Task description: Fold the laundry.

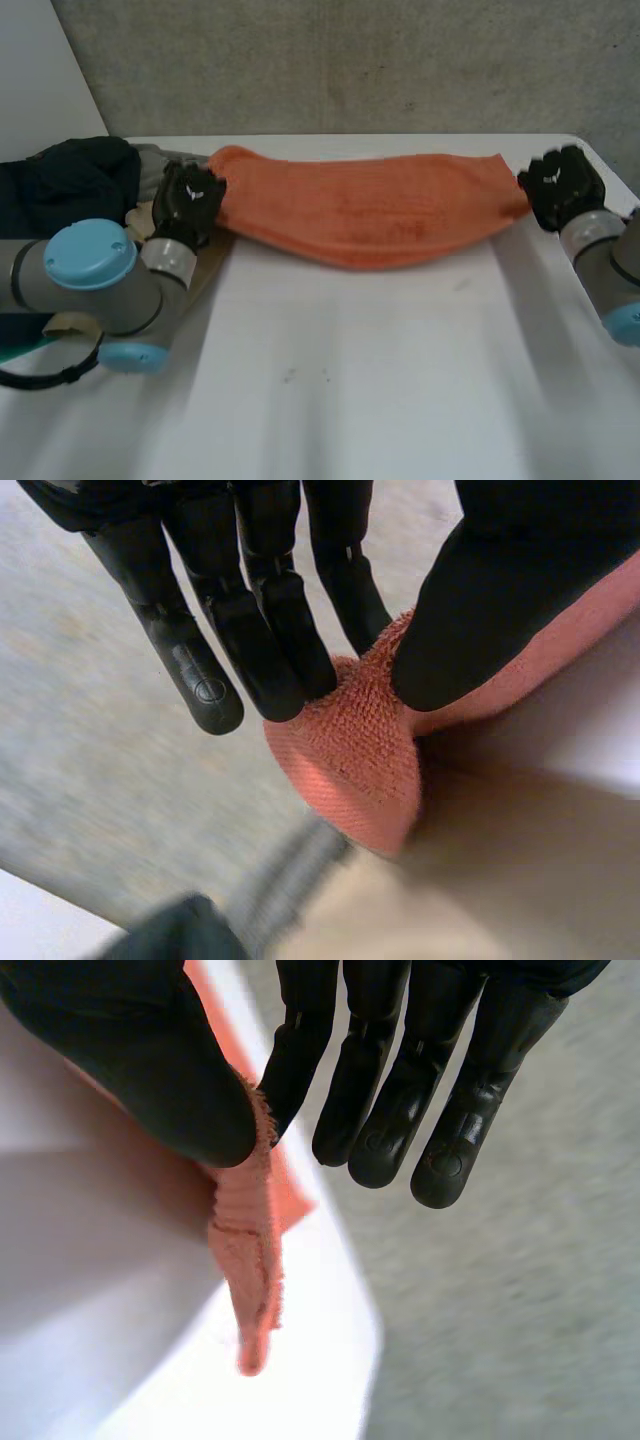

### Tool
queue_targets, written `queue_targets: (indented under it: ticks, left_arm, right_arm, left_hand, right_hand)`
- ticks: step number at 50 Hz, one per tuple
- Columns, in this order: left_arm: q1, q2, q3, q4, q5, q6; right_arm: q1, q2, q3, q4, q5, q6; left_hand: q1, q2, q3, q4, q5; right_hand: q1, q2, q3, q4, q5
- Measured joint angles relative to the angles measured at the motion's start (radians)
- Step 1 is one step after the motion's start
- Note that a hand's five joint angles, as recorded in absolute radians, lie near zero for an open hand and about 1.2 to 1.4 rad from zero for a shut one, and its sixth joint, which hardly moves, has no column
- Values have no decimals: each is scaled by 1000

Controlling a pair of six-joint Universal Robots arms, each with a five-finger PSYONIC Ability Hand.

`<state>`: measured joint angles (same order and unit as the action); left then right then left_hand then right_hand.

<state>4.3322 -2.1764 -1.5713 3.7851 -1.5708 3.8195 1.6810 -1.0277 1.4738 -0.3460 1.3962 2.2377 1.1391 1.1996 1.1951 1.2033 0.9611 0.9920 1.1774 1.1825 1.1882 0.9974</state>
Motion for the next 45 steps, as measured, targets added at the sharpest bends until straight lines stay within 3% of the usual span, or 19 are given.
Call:
queue_targets:
  ticks: [7, 10, 13, 18, 22, 29, 35, 45]
  left_arm:
    - [-5, 274, -209, -336, -1, 3]
    - [-8, 330, -244, -411, -1, 5]
    - [-17, 483, -322, -642, 2, 8]
    - [-28, 557, -341, -779, 5, 9]
    - [-33, 537, -318, -739, 4, 9]
    - [-47, 341, -183, -427, -14, 8]
    - [-50, 164, -53, -277, -79, 12]
    - [-58, -62, 172, -223, -199, 78]
  right_arm:
    - [-105, -211, 111, 412, -2, -76]
    - [-139, -251, 129, 498, -2, -109]
    - [-248, -345, 170, 721, -5, -243]
    - [-311, -376, 182, 784, -8, -346]
    - [-307, -364, 177, 738, -9, -353]
    - [-172, -197, 81, 436, 1, -301]
    - [-87, -56, -28, 281, 16, -281]
    - [-36, 190, -240, 59, 13, -290]
  left_hand:
    - [0, 1, 0, 0, 0]
    - [0, 1, 0, 0, 0]
    - [0, 1, 0, 0, 0]
    - [0, 1, 0, 0, 0]
    - [0, 1, 0, 0, 0]
    - [0, 1, 0, 0, 0]
    - [0, 1, 0, 0, 0]
    - [0, 1, 0, 0, 0]
  right_hand:
    - [0, 0, 0, 0, 0]
    - [0, 0, 0, 0, 0]
    - [0, 0, 0, 0, 0]
    - [0, 0, 0, 0, 0]
    - [0, 0, 0, 0, 0]
    - [0, 0, 0, 0, 0]
    - [0, 0, 0, 0, 0]
    - [0, 0, 0, 0, 0]
